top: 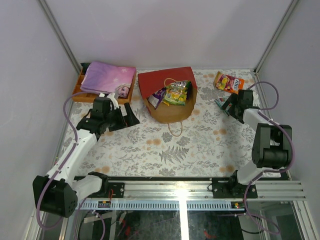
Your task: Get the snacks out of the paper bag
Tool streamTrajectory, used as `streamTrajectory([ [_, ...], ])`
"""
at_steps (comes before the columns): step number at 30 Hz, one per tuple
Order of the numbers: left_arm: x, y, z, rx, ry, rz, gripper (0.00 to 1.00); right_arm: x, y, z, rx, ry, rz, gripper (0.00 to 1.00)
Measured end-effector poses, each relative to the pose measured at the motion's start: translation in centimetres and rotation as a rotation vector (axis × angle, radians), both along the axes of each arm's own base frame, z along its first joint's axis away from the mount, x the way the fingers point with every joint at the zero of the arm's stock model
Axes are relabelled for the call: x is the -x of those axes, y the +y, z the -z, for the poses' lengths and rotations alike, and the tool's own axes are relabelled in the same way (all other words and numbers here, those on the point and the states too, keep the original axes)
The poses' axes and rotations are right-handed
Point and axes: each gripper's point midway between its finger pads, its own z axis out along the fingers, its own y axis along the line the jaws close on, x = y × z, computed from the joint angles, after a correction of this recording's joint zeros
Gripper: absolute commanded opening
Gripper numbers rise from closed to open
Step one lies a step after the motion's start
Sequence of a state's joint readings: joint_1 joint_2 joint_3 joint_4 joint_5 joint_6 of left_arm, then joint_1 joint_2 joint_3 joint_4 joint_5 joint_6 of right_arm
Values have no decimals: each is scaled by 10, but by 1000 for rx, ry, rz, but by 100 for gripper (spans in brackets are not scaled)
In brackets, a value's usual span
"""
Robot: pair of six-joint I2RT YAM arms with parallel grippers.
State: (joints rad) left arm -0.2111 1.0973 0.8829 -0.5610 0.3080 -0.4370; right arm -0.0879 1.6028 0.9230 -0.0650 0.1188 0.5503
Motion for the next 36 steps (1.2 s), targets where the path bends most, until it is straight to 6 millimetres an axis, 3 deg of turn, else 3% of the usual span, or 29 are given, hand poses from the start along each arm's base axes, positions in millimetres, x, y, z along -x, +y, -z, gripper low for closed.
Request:
streamTrajectory([
  [5,1,2,-8,0,-30,-6,100,-5,2,13,-25,9,20,97],
  [9,2,3,-10,-1,-42,-11,100,-8,2,35,-36,47,26,85],
  [14,3,4,-7,-5,-34,-15,100,-32,5,36,-56,5,11,73],
  [22,4,5,-5,-12,-27,-22,100,-72,12,35,-103,-55,-9,73],
  [27,5,8,-4,-22,-25,-31,100,-95,15,32,-117,-76,-39,78],
  [31,4,9,-5,-24,-30,-36,100,-89,27,28,-169,-84,-76,87],
  [34,4,9,-5,-25,-31,-37,100,-64,39,12,-194,-102,-94,89],
  [36,4,9,-6,-24,-32,-37,100,-41,52,-12,-193,-146,-113,88],
])
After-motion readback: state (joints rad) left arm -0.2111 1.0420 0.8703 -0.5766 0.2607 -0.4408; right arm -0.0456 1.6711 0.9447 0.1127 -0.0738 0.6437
